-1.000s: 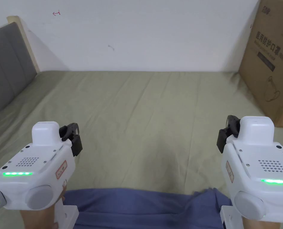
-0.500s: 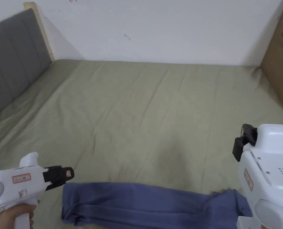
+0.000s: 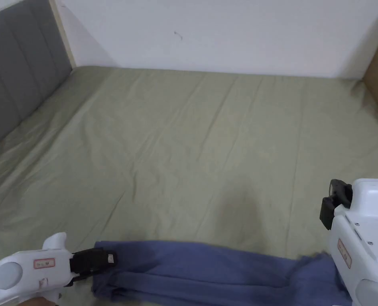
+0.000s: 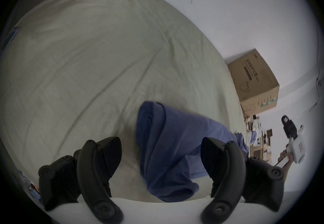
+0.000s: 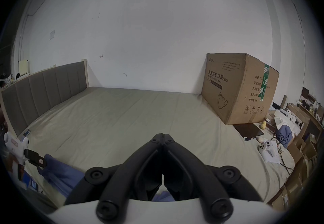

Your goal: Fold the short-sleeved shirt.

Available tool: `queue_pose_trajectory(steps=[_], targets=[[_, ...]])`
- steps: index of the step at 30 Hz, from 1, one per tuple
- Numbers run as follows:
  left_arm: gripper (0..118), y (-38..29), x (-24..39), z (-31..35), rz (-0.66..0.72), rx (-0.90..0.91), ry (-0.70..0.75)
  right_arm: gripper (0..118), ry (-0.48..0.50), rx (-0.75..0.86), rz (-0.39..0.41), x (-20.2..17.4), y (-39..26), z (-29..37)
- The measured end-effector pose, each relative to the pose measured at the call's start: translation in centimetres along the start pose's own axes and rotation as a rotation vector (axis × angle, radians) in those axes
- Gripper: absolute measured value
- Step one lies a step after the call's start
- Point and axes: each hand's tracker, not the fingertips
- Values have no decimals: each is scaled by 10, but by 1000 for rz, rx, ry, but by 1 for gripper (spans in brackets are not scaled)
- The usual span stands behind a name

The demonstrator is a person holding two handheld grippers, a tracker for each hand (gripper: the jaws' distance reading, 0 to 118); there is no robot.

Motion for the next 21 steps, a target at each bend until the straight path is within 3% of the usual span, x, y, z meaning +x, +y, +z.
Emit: queue_pose_trajectory(steps=[2, 5, 6, 8, 9, 10, 21], targets=[[70, -11, 12, -10, -18, -10, 10, 0, -4, -8, 5, 1, -1, 0], [56, -10, 7, -24, -95, -7, 55, 0, -13, -15, 6, 5, -3, -1], [46, -10, 8, -25, -99, -1, 44, 0, -17, -18, 7, 6, -3, 0], [41, -10, 11, -26, -113, 5, 47, 0, -19, -21, 6, 9, -4, 0], [30, -12, 15, -27, -122, -1, 44, 0, -21, -22, 4, 11, -4, 1], [11, -12, 16, -27, -124, -12, 30, 0, -21, -23, 2, 12, -4, 2], [7, 7, 48, 44, -251, 125, 178, 0, -42, 20, -24, 35, 5, 17]])
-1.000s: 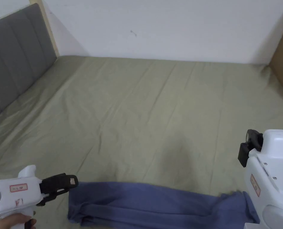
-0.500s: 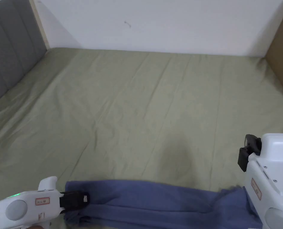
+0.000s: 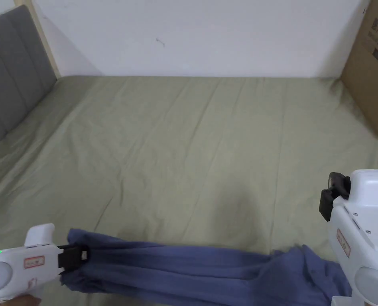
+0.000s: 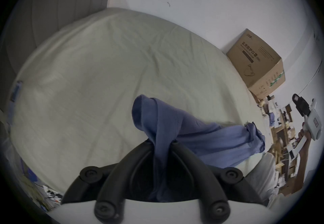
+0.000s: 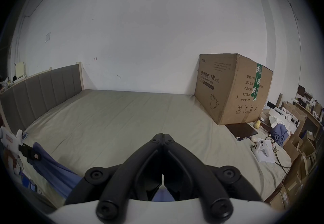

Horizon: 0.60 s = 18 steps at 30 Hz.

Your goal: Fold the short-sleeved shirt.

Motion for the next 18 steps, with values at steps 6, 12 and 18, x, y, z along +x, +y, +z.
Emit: queue_pose_trajectory(steps=[6, 12, 18], targets=[[7, 11, 5, 34, -69, -15, 157, 0, 1, 18, -14, 12, 1, 9], [7, 8, 70, 36, -90, -6, 150, 0, 15, 33, -24, 19, 0, 16], [7, 3, 138, -5, -142, -67, 36, 0, 28, 44, -36, 25, 1, 21]])
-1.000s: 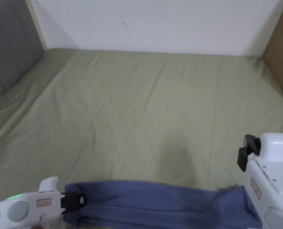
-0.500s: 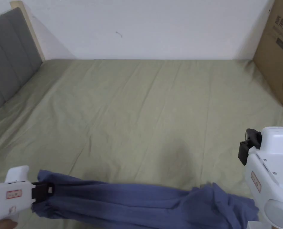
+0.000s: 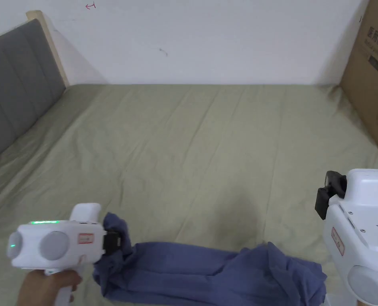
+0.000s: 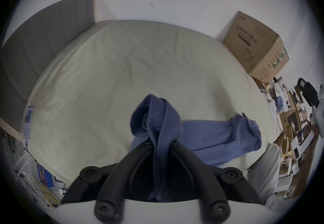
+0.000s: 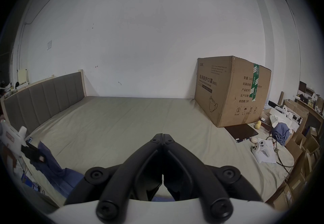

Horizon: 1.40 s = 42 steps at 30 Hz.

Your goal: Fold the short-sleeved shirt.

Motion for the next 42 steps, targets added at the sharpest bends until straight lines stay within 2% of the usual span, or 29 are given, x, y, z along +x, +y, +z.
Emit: queue_pose_trajectory(steps=[7, 12, 13, 14, 15, 16, 17, 18, 25, 30, 31, 32, 33, 34, 35, 40, 42], targets=[[7, -13, 78, -64, -27, -115, -92, 0, -20, 15, -4, 15, 3, 7], [9, -32, 106, -107, -50, -211, -60, 0, -41, 9, -6, 24, 0, 9], [14, -35, 109, -113, -48, -209, -48, 0, -44, 6, -6, 25, -1, 9], [26, -38, 112, -115, -47, -211, -41, 0, -45, 3, -7, 26, -2, 9], [47, -39, 113, -116, -43, -212, -46, 0, -46, 0, -9, 26, -2, 9], [78, -39, 113, -115, -17, -213, -92, 0, -46, -3, -11, 27, -3, 9], [93, -39, 114, -112, 10, -214, -135, 0, -49, -3, -12, 27, -3, 9], [98, -38, 117, -103, 33, -198, -159, 0, -50, -5, -12, 27, -3, 9], [98, -16, 112, -36, 27, 56, -184, 0, -48, 5, -15, 27, 1, 9], [96, -9, 86, 9, 13, 273, -85, 0, -44, 17, -18, 26, 4, 10], [91, -11, 81, 13, 9, 300, -56, 0, -43, 17, -19, 26, 5, 10], [78, -14, 75, 16, 13, 322, -29, 0, -42, 17, -19, 26, 5, 10], [56, -16, 70, 16, 21, 318, -24, 0, -40, 17, -19, 26, 5, 10], [16, -16, 65, 14, 27, 309, -12, 0, -39, 17, -19, 25, 5, 10], [1, -20, 59, 11, 37, 308, -7, 0, -39, 16, -18, 25, 4, 10], [0, -42, 49, -14, 66, 250, 2, 0, -38, 11, -21, 25, 2, 8], [0, -52, 56, -30, 10, 175, 26, 0, -36, 5, -23, 25, 1, 7]])
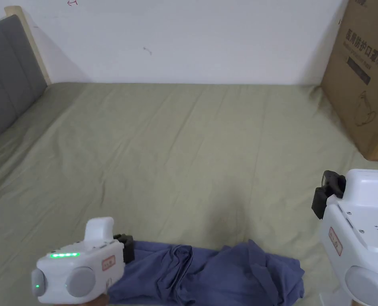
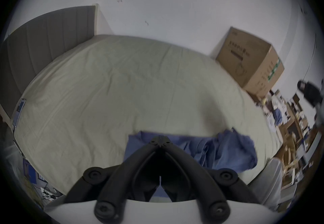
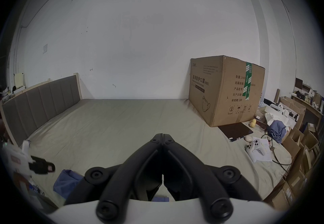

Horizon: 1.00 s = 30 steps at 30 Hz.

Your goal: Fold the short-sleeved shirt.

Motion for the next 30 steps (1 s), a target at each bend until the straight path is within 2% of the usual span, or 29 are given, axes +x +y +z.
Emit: queue_pose_trajectory(steps=[9, 14, 19, 24, 30], targets=[[0, -45, 50, -65, -148, -158, -4, 0, -15, -21, 4, 10, -5, -2], [0, -47, 78, -76, -133, -196, -86, 0, -37, -29, 6, 20, -7, -1], [0, -52, 99, -89, -195, -208, -63, 0, -59, -32, 6, 26, -7, -1], [0, -40, 82, -75, -147, -213, -101, 0, -55, -29, 4, 25, -5, -1], [0, 4, 39, -22, 43, -98, -237, 0, -26, -18, 7, 16, -1, 0]])
